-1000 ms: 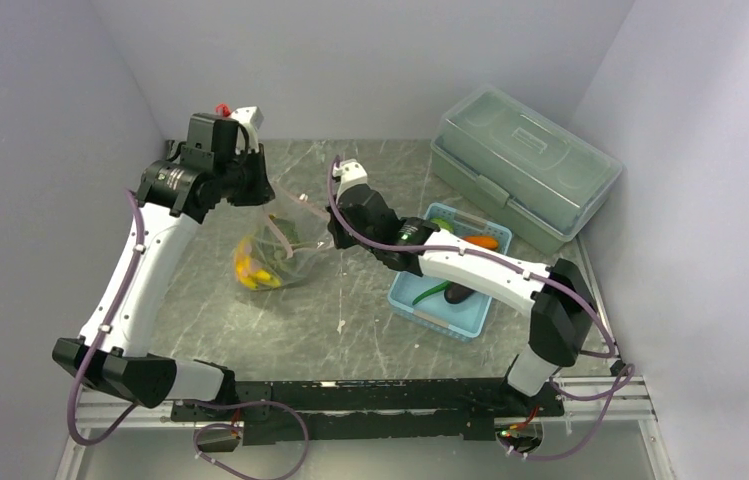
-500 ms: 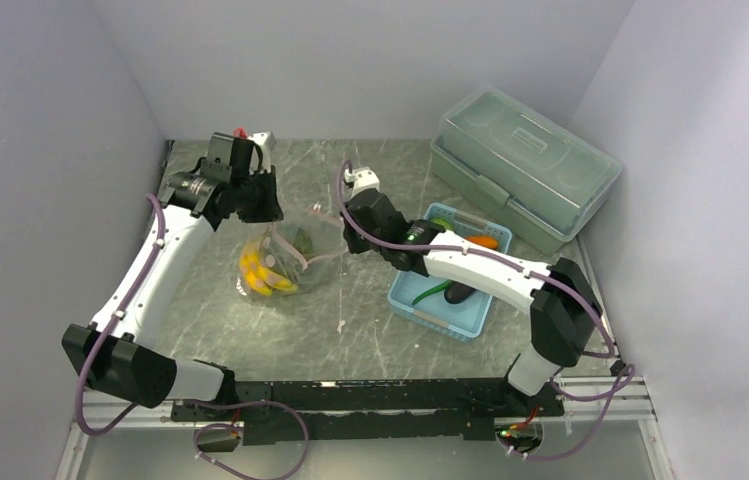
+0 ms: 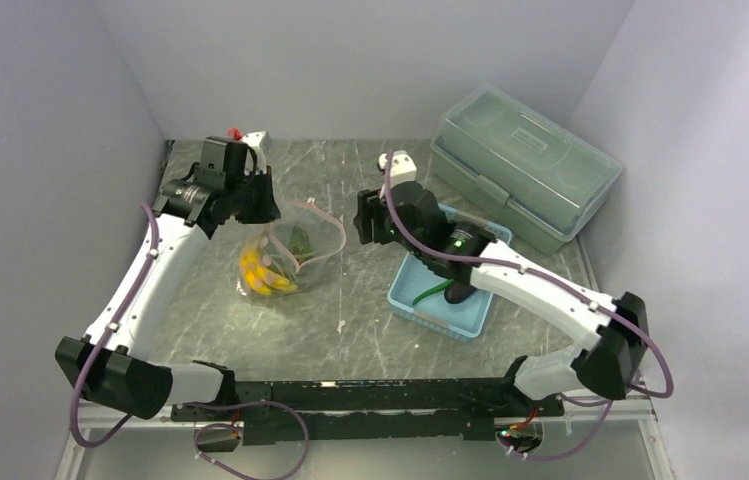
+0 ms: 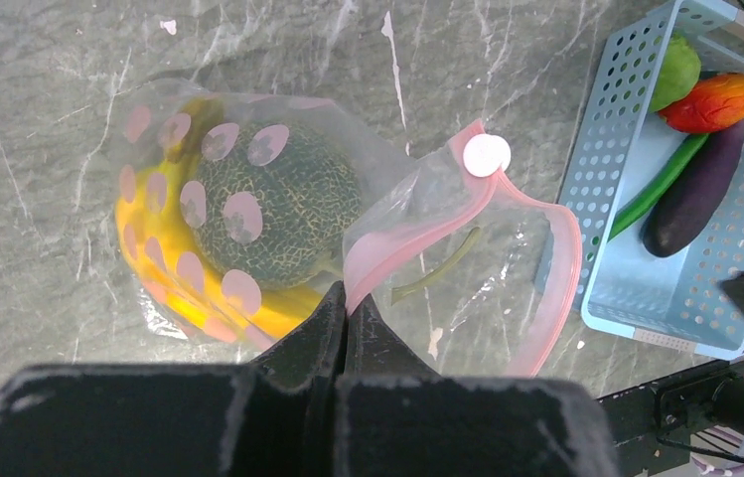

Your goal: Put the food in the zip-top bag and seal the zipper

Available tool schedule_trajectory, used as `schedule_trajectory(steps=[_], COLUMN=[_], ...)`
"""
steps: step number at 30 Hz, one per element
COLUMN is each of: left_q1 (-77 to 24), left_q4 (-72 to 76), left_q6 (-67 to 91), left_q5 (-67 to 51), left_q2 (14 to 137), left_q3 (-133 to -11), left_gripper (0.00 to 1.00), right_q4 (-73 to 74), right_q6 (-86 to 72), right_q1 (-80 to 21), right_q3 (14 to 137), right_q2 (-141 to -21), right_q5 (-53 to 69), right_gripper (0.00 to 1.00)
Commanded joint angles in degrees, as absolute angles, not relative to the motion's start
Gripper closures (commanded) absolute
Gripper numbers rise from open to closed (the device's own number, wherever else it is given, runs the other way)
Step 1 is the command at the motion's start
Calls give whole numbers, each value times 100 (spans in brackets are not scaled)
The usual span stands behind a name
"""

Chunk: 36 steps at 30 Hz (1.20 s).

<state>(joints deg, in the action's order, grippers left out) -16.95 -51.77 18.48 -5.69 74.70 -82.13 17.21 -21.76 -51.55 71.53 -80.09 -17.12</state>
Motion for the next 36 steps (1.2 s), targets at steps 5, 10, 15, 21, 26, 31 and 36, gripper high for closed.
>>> schedule_trajectory(steps=[5, 10, 15, 21, 26, 31, 36], left_q1=[-1670, -1670, -1670, -1670, -1670, -1669, -1668], left_q4=[-4889, -4845, -4822, -4782, -4788, -4745, -4714], left_q6=[1648, 1644, 1626, 1613, 1600, 1600, 1613], left_q5=[-509, -576, -611, -572, -580, -592, -608], left_q2=[7211, 7150, 7137, 7031, 7014, 6958, 6911], left_q3=[-8082, -8039, -8002, -7953, -7954, -7929, -7871], left_gripper=[100, 100, 100, 100, 100, 100, 100], right_q4=[2346, 2603, 2742, 2804, 2718, 2330, 2042], right_q6=[-1773, -1762, -1671, -1590, -1567, -1494, -1544], right_q1=[-4648, -4134, -3780, -3358, -2947, -2574, -2315], right_q3=[6980, 6738, 6505, 6229, 6005, 5837, 5763], right_q2=[-7162, -6892, -6824, -6909, -7129, -7436, -7859], right_q5=[-2383, -2272, -2317, -2115, -1806, -1484, -1133], right_gripper=[30, 27, 19, 13, 10, 9, 13])
